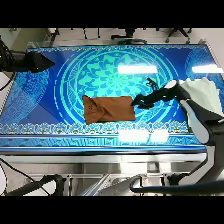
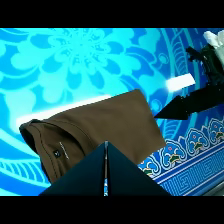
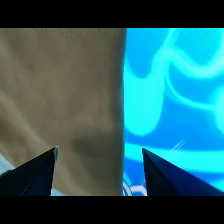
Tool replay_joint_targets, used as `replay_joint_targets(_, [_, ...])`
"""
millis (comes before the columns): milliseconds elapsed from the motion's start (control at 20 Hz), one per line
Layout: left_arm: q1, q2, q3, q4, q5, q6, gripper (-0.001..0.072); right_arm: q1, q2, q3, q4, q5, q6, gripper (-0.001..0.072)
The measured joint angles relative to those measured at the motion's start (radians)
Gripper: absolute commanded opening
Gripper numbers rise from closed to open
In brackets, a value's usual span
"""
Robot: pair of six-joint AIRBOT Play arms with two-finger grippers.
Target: Fold the shirts.
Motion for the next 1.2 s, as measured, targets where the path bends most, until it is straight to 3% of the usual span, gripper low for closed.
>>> replay_joint_targets(150, [0.0, 0.0, 0.0, 0.0, -0.002, 0.0, 0.0014, 0.039, -0.036, -0.006, 0.056, -0.04, -0.023, 0.0598])
replay_joint_targets(200, [0.0, 0.0, 0.0, 0.0, -0.002, 0.0, 0.0015, 0.046, -0.045, -0.007, 0.071, -0.049, -0.03, 0.0513])
replay_joint_targets(250, [0.0, 0.0, 0.0, 0.0, -0.002, 0.0, 0.0015, 0.053, -0.053, -0.009, 0.087, -0.062, -0.043, 0.0204])
replay_joint_targets(300, [0.0, 0.0, 0.0, 0.0, -0.002, 0.0, 0.0015, 0.056, -0.06, -0.01, 0.103, -0.069, -0.062, 0.0075])
replay_joint_targets(350, [0.0, 0.0, 0.0, 0.0, -0.002, 0.0, 0.0014, 0.058, -0.064, -0.008, 0.131, -0.064, -0.084, 0.0022])
replay_joint_targets(700, [0.0, 0.0, 0.0, 0.0, -0.013, 0.0, 0.0015, -0.034, 0.062, 0.19, 0.298, 0.006, -0.107, 0.002])
replay_joint_targets(1200, [0.0, 0.0, 0.0, 0.0, -0.056, 0.0, 0.0015, -0.611, 0.16, 0.596, 0.293, 0.02, 0.195, 0.002])
